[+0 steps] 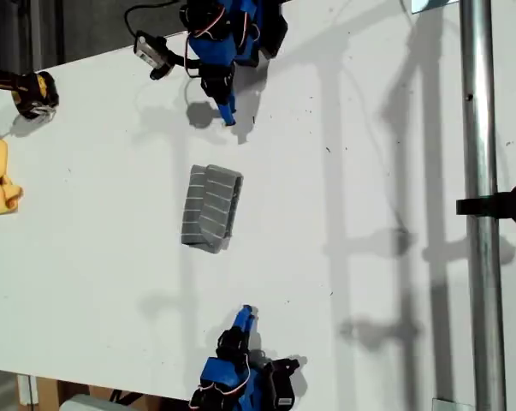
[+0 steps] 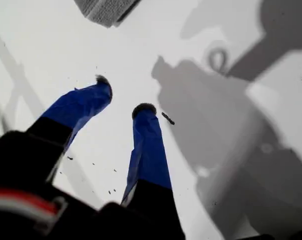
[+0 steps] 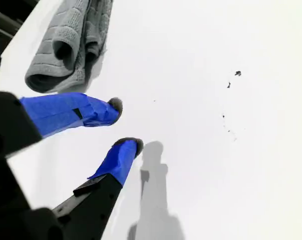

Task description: Grasp corners of a towel and fold twice.

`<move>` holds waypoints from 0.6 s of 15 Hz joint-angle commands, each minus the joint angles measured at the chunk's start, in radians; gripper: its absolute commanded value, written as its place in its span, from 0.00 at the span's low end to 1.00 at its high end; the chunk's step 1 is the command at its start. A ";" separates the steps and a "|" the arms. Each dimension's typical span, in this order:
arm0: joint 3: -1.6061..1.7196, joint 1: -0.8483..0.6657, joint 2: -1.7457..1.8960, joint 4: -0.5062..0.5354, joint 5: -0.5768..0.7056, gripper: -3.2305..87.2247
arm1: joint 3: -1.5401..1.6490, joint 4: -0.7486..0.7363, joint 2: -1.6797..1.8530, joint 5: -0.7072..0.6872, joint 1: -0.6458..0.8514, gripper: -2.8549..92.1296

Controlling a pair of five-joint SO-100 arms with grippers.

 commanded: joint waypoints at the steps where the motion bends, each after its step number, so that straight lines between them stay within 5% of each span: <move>1: 0.006 0.018 0.006 0.005 -0.017 0.15 | -0.011 0.018 0.002 0.002 0.015 0.19; 3: 0.006 0.014 0.006 0.006 0.229 0.15 | -0.011 0.060 0.002 0.008 0.037 0.19; 7: 0.006 0.032 0.005 0.008 0.115 0.15 | -0.011 0.060 0.002 0.008 0.000 0.19; 9: 0.006 0.029 0.005 0.008 0.469 0.15 | -0.011 0.060 0.002 0.008 -0.031 0.19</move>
